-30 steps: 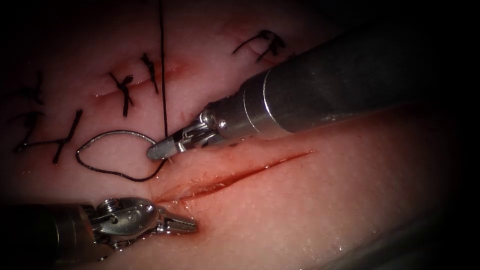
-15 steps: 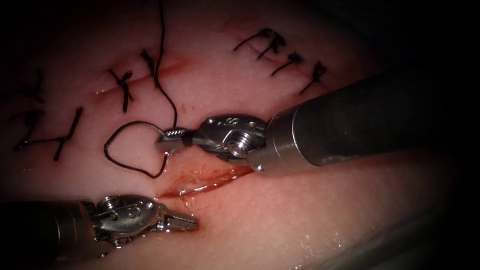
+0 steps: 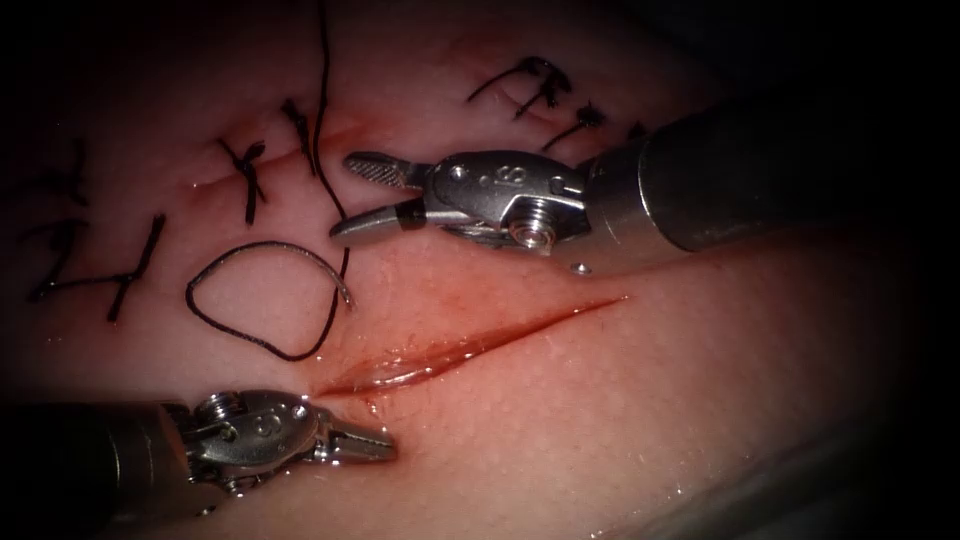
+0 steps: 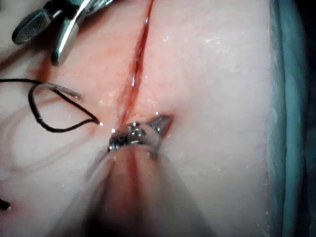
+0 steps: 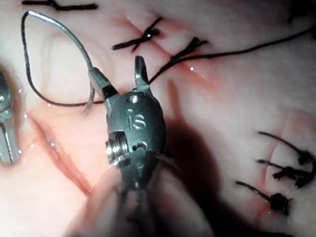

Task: Wound Closure
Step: Use the right gripper to drive the needle through the top of the wound

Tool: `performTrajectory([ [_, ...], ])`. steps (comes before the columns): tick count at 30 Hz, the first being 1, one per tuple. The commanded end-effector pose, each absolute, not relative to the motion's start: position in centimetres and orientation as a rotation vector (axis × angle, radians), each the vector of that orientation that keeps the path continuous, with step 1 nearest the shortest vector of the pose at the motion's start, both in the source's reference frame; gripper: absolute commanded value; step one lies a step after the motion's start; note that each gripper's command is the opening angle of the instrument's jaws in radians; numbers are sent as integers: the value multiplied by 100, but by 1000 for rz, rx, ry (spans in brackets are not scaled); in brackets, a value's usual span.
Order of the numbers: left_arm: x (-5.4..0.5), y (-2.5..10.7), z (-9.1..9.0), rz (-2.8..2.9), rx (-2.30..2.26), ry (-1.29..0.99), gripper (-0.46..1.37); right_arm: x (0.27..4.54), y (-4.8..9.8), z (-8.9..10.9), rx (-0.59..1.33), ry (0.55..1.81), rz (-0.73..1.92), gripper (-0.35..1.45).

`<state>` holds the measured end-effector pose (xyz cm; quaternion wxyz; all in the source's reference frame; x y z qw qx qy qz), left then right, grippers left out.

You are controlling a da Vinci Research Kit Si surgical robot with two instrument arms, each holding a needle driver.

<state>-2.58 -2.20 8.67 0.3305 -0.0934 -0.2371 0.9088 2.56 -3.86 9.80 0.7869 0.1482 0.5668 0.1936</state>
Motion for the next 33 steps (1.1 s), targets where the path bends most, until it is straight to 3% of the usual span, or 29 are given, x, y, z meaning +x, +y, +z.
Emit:
performTrajectory([
  [1, -271, -224, 890, 2376, -246, -621, -3, 257, -389, 974, 309, 1226, 395, 41],
  [3, -270, -224, 890, 2382, -248, -621, -3, 259, -391, 965, 303, 1217, 366, 42],
  [5, -270, -224, 890, 2382, -248, -621, -3, 261, -391, 958, 304, 1189, 330, 53],
  [11, -270, -224, 890, 2382, -248, -621, -4, 277, -395, 948, 296, 1078, 203, 49],
  [14, -269, -224, 890, 2383, -248, -621, -4, 294, -395, 948, 213, 1044, 134, 58],
  [17, -269, -225, 890, 2383, -248, -621, -5, 305, -396, 949, 195, 1015, 72, 47],
  [29, -268, -225, 889, 2389, -251, -622, -3, 328, -417, 980, 100, 880, -13, 44],
  [31, -268, -225, 889, 2389, -251, -622, -3, 331, -421, 982, 94, 874, -8, 32],
  [33, -267, -225, 889, 2390, -251, -622, -3, 333, -423, 978, 96, 875, -8, -7],
])
